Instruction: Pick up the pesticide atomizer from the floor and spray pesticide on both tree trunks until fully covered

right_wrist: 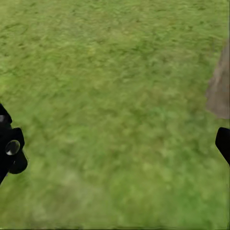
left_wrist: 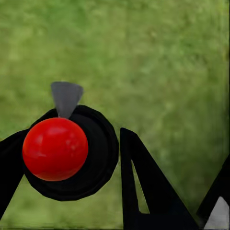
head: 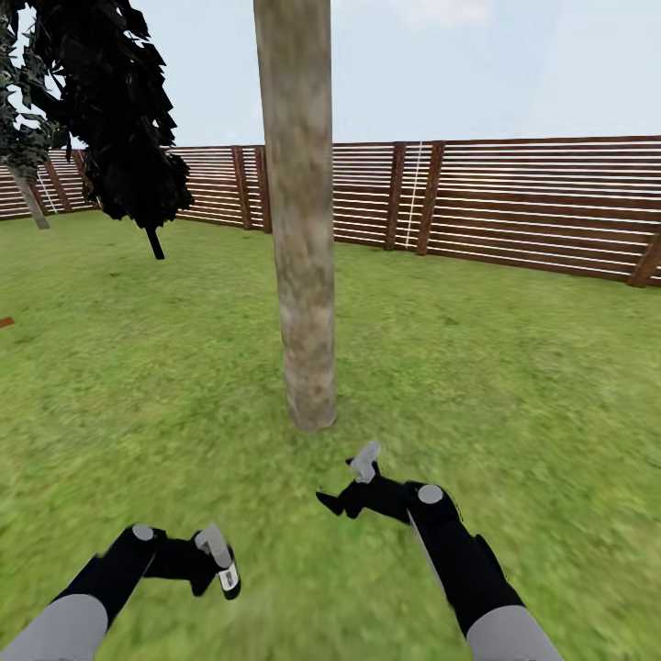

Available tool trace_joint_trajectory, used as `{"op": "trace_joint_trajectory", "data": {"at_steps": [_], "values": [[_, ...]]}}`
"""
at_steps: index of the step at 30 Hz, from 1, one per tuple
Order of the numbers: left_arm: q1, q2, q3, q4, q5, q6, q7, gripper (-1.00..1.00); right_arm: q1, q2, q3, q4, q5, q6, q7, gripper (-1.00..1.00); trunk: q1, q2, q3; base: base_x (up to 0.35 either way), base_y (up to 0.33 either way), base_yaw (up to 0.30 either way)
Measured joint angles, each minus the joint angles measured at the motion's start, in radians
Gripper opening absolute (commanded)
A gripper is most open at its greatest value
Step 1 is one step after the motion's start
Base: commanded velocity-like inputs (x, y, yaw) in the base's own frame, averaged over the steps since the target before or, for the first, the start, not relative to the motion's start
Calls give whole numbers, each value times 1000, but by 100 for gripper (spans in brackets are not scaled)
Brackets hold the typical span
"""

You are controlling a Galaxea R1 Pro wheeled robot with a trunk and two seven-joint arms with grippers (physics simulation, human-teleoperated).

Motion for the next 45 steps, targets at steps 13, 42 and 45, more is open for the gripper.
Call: {"op": "trace_joint_trajectory", "data": {"at_steps": [13, 42, 45], "values": [[-88, 11, -154, 1, -97, -5, -234, -100, -34, 3, 154, 5, 43, 1, 29, -100, 0, 0, 0, 0, 0, 0], [-135, -106, -240, 1, -111, -67, -279, -100, -34, 11, 283, 65, 157, -3, 112, -100, 0, 0, 0, 0, 0, 0], [-136, -114, -241, 1, -111, -69, -279, -100, -34, 11, 283, 65, 157, -4, 112, -100, 0, 0, 0, 0, 0, 0]]}}
